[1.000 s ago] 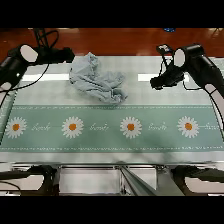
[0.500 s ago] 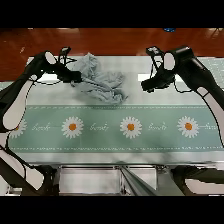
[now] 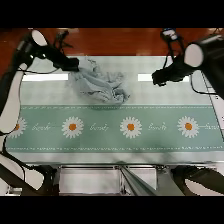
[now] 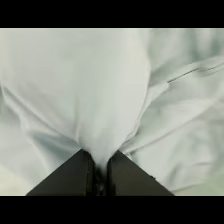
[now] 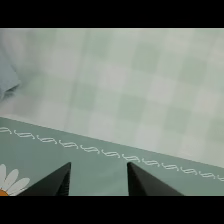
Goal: Fold the shirts.
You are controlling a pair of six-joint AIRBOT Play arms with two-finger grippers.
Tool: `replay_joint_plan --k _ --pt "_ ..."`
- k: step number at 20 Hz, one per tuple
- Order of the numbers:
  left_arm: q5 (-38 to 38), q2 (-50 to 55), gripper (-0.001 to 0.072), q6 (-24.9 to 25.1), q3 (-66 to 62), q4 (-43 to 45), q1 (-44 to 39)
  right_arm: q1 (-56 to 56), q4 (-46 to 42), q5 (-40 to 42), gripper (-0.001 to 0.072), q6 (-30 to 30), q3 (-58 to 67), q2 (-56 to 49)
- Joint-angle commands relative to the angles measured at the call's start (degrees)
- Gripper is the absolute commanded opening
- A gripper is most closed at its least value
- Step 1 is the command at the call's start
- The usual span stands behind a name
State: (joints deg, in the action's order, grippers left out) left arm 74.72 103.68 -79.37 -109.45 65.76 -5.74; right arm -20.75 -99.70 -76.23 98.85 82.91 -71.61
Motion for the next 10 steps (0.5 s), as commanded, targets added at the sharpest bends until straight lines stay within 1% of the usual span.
replay_joint_plan --k 1,4,7,10 --pt "-0.22 -7.74 0.0025 -0.39 -7.19 -7.87 0.0 -0.07 -0.42 0.74 0.0409 0.79 -0.02 10.4" --pt "-5.29 -16.41 0.0025 -1.18 -8.66 -11.1 0.0 -0.07 -0.33 1.73 0.0409 1.53 -0.02 18.88" --pt "-8.61 -23.78 0.0025 -1.46 -8.66 -13.9 0.0 -0.07 -0.22 1.57 0.0409 2.23 -0.02 25.14" --pt "-16.2 -30.21 0.0025 -1.46 -8.66 -17.14 0.0 -0.07 0.57 1.57 0.0409 2.51 -0.02 29.07"
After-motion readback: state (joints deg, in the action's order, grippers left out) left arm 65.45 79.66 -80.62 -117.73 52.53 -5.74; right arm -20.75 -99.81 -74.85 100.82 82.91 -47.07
